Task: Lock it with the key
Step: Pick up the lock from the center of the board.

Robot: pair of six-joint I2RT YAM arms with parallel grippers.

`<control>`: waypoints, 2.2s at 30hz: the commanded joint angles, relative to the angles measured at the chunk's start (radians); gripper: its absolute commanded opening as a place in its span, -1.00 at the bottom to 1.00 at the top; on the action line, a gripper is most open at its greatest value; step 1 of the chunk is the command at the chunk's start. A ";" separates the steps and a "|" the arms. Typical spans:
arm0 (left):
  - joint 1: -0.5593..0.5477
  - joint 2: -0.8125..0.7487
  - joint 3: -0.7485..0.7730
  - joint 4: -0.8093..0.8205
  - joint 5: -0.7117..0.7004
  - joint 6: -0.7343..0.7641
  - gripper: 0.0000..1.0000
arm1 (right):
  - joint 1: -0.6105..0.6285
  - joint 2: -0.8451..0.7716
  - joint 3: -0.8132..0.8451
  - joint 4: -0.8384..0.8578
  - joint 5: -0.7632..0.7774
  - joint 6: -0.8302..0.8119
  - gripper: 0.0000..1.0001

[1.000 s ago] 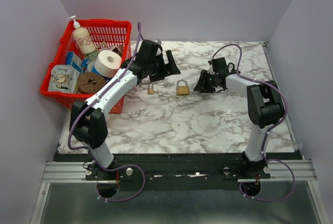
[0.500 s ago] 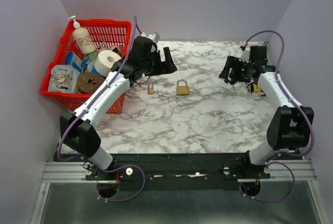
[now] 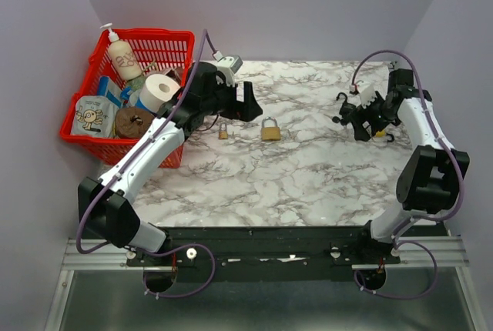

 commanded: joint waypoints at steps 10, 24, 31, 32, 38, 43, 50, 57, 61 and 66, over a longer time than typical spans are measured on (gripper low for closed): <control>0.006 -0.047 -0.081 0.178 0.192 0.086 0.97 | -0.092 0.244 0.106 -0.042 0.133 -0.727 1.00; 0.006 -0.066 -0.133 0.235 0.180 0.077 0.97 | -0.118 0.418 0.257 -0.039 0.150 -0.863 0.94; 0.013 -0.063 -0.135 0.241 0.185 0.054 0.97 | -0.117 0.448 0.252 -0.033 0.144 -0.860 0.89; 0.013 -0.060 -0.133 0.241 0.183 0.045 0.97 | -0.117 0.454 0.249 -0.029 0.149 -0.863 0.86; 0.019 -0.070 -0.144 0.272 0.183 0.034 0.97 | -0.115 0.469 0.258 -0.027 0.126 -0.869 0.77; 0.034 -0.067 -0.146 0.263 0.171 0.008 0.97 | -0.115 0.492 0.280 -0.070 0.120 -0.887 0.56; 0.036 -0.069 -0.149 0.266 0.171 -0.001 0.97 | -0.112 0.497 0.320 -0.105 0.077 -0.887 0.38; 0.039 -0.078 -0.152 0.269 0.157 -0.013 0.97 | -0.109 0.454 0.323 -0.147 0.045 -0.805 -0.35; 0.049 -0.069 -0.101 0.183 0.168 -0.016 0.97 | -0.117 0.388 0.410 -0.278 -0.102 -0.668 -0.53; 0.100 -0.061 -0.041 0.111 0.247 -0.001 0.97 | -0.125 0.279 0.530 -0.401 -0.311 -0.408 -0.76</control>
